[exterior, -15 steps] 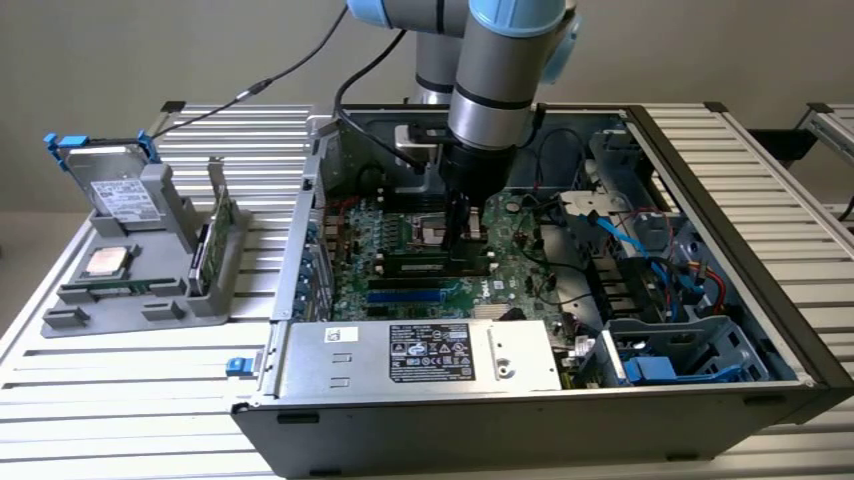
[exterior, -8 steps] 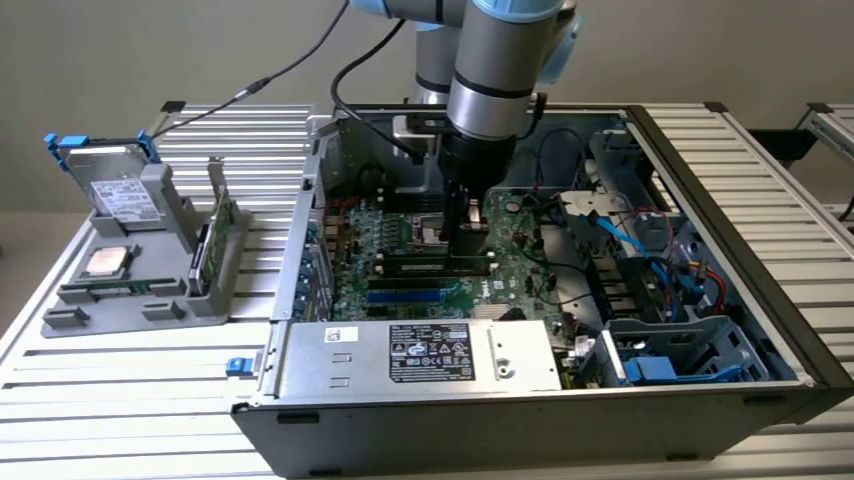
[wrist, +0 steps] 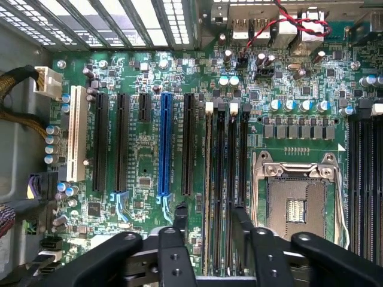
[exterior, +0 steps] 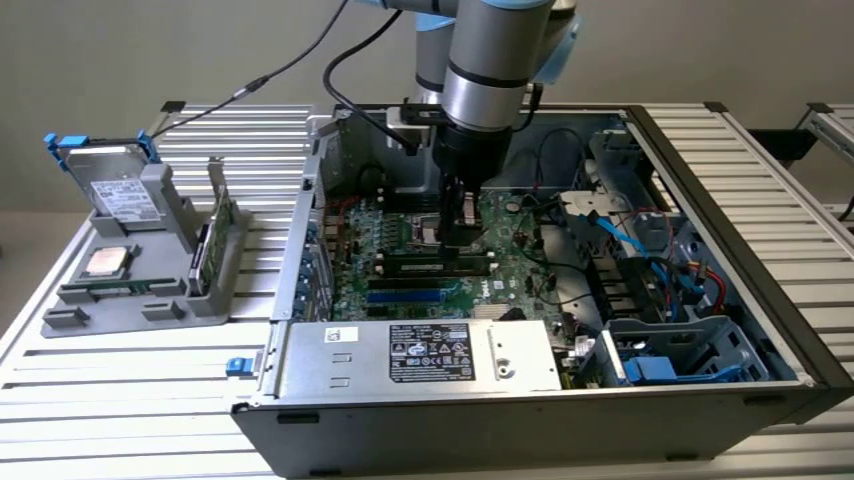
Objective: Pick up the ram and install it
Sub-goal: 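Insert the ram into the slot, then press down the ram until it locks into place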
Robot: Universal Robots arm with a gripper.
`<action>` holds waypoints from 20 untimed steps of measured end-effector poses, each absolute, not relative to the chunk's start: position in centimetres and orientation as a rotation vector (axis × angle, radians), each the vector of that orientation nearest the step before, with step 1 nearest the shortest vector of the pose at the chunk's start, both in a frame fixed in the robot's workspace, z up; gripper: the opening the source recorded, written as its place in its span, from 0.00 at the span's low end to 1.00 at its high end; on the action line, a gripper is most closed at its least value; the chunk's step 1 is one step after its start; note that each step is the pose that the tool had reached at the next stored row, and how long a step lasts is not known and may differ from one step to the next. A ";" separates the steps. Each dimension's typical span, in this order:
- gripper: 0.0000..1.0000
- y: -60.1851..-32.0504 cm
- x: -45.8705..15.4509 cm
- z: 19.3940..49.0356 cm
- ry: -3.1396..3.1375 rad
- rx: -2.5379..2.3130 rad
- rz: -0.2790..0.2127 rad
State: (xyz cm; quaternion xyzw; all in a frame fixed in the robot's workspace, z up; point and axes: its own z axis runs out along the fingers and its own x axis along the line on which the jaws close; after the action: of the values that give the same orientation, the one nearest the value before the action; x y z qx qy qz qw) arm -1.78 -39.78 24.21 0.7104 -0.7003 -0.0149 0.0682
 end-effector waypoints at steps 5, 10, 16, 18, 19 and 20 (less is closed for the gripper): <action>0.19 -39.8 -1.8 24.2 -2.110 2.140 -0.045; 0.10 -39.8 -1.8 24.2 -2.110 2.140 -0.045; 0.10 -39.8 -1.8 24.2 -2.110 2.140 -0.045; 0.10 -39.8 -1.8 24.2 -2.110 2.140 -0.045; 0.10 -39.8 -1.8 24.2 -2.110 2.140 -0.045; 0.10 -39.8 -1.8 24.2 -2.110 2.140 -0.045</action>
State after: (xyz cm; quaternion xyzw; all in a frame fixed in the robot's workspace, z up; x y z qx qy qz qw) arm -1.78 -39.79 24.22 0.7104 -0.7004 -0.0149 0.0682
